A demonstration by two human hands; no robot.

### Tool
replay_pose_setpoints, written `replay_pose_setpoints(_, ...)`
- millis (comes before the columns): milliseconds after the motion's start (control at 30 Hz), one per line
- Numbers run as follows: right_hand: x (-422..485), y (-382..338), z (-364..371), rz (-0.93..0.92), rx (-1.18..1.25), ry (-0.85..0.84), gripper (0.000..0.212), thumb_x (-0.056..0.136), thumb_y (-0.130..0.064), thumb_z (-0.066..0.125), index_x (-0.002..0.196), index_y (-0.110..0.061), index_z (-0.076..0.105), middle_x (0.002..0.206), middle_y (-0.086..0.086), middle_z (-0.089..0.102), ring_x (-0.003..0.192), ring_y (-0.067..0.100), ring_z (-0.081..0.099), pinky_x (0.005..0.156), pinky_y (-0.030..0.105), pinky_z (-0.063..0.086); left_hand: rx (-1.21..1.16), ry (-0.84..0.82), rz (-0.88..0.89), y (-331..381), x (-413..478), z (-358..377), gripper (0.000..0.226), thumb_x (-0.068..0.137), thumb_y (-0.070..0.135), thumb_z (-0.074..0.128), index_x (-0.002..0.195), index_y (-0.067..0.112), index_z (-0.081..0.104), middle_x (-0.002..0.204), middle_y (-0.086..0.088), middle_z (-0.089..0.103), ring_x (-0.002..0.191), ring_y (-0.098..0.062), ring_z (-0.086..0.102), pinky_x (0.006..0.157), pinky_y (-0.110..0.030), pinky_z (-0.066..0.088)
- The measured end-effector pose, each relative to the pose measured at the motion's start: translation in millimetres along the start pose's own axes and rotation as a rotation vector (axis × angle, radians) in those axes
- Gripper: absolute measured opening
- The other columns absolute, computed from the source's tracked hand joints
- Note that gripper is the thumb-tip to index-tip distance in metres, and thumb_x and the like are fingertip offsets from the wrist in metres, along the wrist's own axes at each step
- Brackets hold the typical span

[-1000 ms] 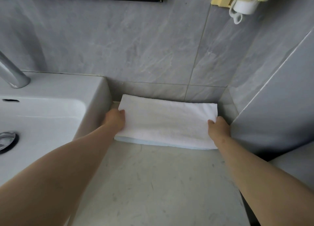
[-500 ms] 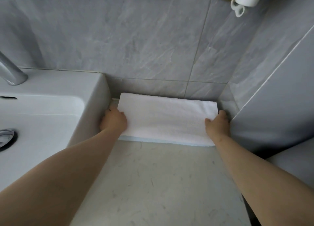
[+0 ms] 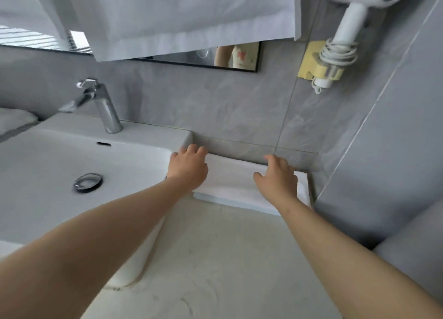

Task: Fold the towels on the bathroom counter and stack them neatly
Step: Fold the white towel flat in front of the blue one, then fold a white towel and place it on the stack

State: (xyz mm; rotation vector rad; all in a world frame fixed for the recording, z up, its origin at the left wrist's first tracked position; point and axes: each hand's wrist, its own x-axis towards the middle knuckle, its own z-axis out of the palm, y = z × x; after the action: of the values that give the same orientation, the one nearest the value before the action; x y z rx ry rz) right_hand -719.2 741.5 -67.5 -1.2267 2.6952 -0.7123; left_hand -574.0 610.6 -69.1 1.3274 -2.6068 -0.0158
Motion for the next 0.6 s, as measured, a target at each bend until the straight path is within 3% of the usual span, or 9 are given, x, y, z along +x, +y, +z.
replay_pose_setpoints(300, -77, -107, 9, -0.341, -0.063, -0.066, 0.045, 0.091, -0.029, 0.050, 0.134, -0.019, 0.039, 0.137, 0.006, 0.040, 0.126, 0.030, 0.035, 0.097, 0.037, 0.032, 0.151, 0.074, -0.011, -72, -90, -63, 0.034, 0.095, 0.022, 0.040, 0.129, 0.020, 0.044, 0.131, -0.002, 0.048, 0.120, -0.026, 0.043, 0.094, -0.034, 0.033)
replay_pose_setpoints(600, -158, -253, 67, -0.614, -0.040, -0.185, 0.041, 0.092, -0.030, 0.048, 0.131, -0.020, 0.041, 0.139, 0.003, 0.040, 0.124, 0.027, 0.038, 0.097, 0.035, 0.031, 0.171, 0.158, -0.217, -222, -195, -102, 0.031, 0.096, 0.025, 0.039, 0.127, 0.021, 0.046, 0.125, 0.001, 0.052, 0.116, -0.023, 0.047, 0.094, -0.031, 0.033)
